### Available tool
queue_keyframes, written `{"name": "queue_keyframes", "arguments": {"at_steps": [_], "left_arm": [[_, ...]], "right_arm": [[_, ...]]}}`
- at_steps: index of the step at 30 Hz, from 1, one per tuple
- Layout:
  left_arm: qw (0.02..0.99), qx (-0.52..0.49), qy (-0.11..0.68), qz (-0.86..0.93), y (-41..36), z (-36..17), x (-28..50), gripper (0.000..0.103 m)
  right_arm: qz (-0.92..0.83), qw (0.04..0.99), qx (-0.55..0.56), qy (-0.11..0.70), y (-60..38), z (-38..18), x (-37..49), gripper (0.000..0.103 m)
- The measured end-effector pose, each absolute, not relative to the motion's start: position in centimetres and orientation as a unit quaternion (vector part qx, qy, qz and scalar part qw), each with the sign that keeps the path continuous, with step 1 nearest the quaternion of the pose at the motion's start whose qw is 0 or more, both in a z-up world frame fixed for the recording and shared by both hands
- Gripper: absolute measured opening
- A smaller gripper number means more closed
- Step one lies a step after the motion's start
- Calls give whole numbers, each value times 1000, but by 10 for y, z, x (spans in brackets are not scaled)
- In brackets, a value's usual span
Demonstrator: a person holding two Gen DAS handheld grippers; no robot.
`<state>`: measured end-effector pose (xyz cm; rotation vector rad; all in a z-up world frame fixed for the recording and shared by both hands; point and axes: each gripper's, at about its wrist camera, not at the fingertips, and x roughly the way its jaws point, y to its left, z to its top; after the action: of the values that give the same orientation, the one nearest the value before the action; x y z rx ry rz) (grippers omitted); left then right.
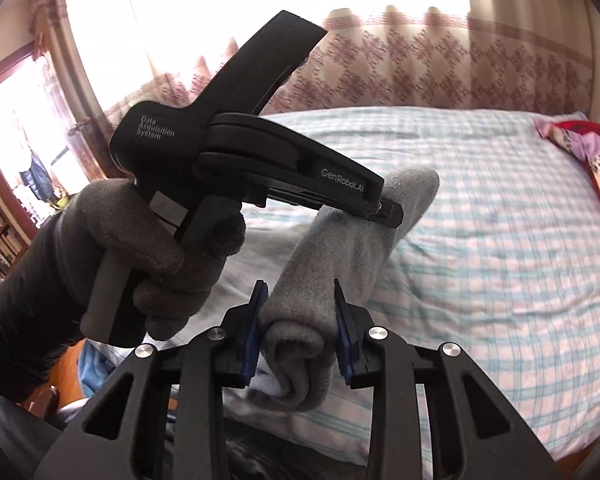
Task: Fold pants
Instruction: 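Fold the held edge over the pants with both grippers and open them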
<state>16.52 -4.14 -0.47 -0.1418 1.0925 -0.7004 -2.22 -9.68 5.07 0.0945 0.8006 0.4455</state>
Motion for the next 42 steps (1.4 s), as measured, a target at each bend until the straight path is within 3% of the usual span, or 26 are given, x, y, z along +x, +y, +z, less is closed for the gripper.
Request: {"name": "queue_keyframes", "arguments": {"at_steps": [18, 32, 42], "left_arm": [[827, -211, 447, -269, 176, 6, 143, 20], [822, -280, 455, -196, 294, -50, 117, 19], [808, -311, 470, -173, 326, -94, 114, 19]], "right_arm": [[356, 857, -36, 372, 58, 71, 4, 29], [419, 806, -83, 409, 164, 36, 20, 29], [434, 776, -93, 448, 200, 4, 30, 29]]}}
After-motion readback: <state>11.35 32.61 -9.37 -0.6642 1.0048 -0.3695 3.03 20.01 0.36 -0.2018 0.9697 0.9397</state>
